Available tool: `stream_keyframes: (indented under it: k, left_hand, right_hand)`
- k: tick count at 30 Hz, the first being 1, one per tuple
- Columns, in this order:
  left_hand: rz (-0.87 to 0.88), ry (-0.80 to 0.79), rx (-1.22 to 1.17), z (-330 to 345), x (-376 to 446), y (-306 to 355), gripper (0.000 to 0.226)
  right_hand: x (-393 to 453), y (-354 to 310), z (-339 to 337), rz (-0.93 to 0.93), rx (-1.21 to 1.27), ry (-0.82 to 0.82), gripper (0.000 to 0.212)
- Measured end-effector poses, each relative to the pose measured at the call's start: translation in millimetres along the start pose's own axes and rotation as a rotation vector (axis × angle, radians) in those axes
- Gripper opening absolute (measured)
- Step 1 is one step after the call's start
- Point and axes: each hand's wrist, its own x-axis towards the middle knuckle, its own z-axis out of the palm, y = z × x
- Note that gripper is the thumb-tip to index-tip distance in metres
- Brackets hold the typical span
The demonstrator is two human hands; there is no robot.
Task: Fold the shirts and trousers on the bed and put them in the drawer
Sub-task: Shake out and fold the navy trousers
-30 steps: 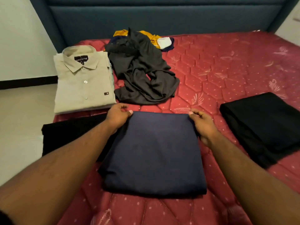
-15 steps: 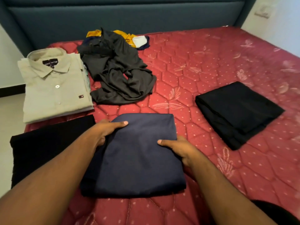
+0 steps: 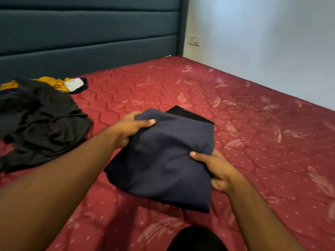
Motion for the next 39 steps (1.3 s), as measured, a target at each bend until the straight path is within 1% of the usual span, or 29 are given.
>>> stream_keyframes:
  k: [1,2,3,4,5,6,7,9,10,11,13,14,15,16,17,18,19,20,21,22,23,25,27,29,31,34,36,37,39]
  left_hand:
    - [0.043,-0.030,0.017,28,17,13,0.038]
    - [0.096,-0.040,0.046,59,36,22,0.038]
    - [0.159,-0.018,0.126,91,58,27,0.046]
    - [0.208,0.039,0.305,117,75,27,0.062]
    - [0.231,0.121,0.580,147,90,22,0.078]
    - [0.265,0.202,0.858,169,94,11,0.086]
    - [0.324,0.198,1.067,191,90,-6,0.086]
    - [0.465,-0.028,1.274,231,73,-52,0.079]
    - [0.487,-0.149,1.347,242,63,-79,0.078]
    - [0.468,-0.228,1.411,248,60,-107,0.078]
    - [0.368,-0.259,1.433,243,61,-148,0.083]
    - [0.343,-0.243,1.419,238,64,-160,0.084]
    - [0.353,-0.222,1.411,237,65,-168,0.084]
    - [0.374,-0.198,1.407,235,65,-171,0.084]
    - [0.390,-0.178,1.404,235,64,-172,0.084]
    - [0.396,-0.164,1.399,237,63,-173,0.084]
    - [0.400,-0.151,1.405,239,63,-174,0.083]
    - [0.404,-0.141,1.415,237,62,-173,0.083]
    - [0.398,-0.147,1.424,238,62,-172,0.083]
    - [0.380,-0.163,1.433,238,61,-171,0.082]
    - [0.365,-0.178,1.441,236,59,-166,0.082]
    - [0.356,-0.189,1.490,227,54,-155,0.082]
    - [0.360,-0.176,1.554,211,47,-147,0.082]
    - [0.358,-0.114,1.542,181,36,-140,0.085]
    - [0.290,-0.042,1.500,143,24,-134,0.092]
    - [0.127,0.049,1.448,76,5,-127,0.088]
    - [0.066,0.111,1.433,29,-8,-124,0.094]
    - [0.021,0.158,1.417,-11,-19,-124,0.095]
    - [-0.048,0.215,1.391,-58,-29,-124,0.087]
  right_hand:
    - [0,-12,-22,-0.018,0.048,0.022,0.036]
    - [1,-24,-46,-0.036,0.078,0.059,0.036]
    - [7,-34,-75,-0.051,0.091,0.108,0.037]
    - [13,-37,-98,-0.057,0.088,0.164,0.039]
    - [21,-36,-125,-0.053,0.077,0.234,0.041]
    - [27,-30,-147,-0.040,0.045,0.300,0.043]
    - [33,-21,-166,-0.013,0.016,0.361,0.043]
    - [44,3,-202,0.063,-0.002,0.452,0.043]
    - [46,11,-212,0.092,0.019,0.461,0.043]
    - [49,18,-221,0.097,0.048,0.452,0.043]
    - [53,20,-225,0.043,0.055,0.437,0.040]
    - [55,19,-223,-0.022,0.014,0.484,0.038]
    - [56,20,-223,-0.108,-0.114,0.604,0.039]
    - [58,20,-218,-0.217,-0.367,0.773,0.047]
    - [60,20,-211,-0.345,-0.738,0.947,0.056]
    - [62,22,-203,-0.482,-1.102,1.032,0.062]
    - [68,24,-196,-0.610,-1.367,1.002,0.062]
    - [75,26,-190,-0.621,-1.531,0.870,0.062]
    - [83,28,-188,-0.526,-1.627,0.708,0.066]
    - [89,33,-188,-0.378,-1.680,0.572,0.071]
    - [92,39,-190,-0.240,-1.721,0.482,0.073]
    - [92,38,-192,-0.107,-1.765,0.422,0.070]
    - [86,25,-185,-0.041,-1.787,0.391,0.070]
    - [75,13,-161,-0.066,-1.833,0.389,0.072]
    - [69,8,-127,-0.128,-1.885,0.341,0.072]
    - [69,14,-59,-0.220,-1.921,0.162,0.070]
    - [76,21,-10,-0.289,-1.916,0.063,0.068]
    - [84,29,31,-0.344,-1.921,-0.006,0.068]
    - [97,39,80,-0.398,-1.917,-0.100,0.066]
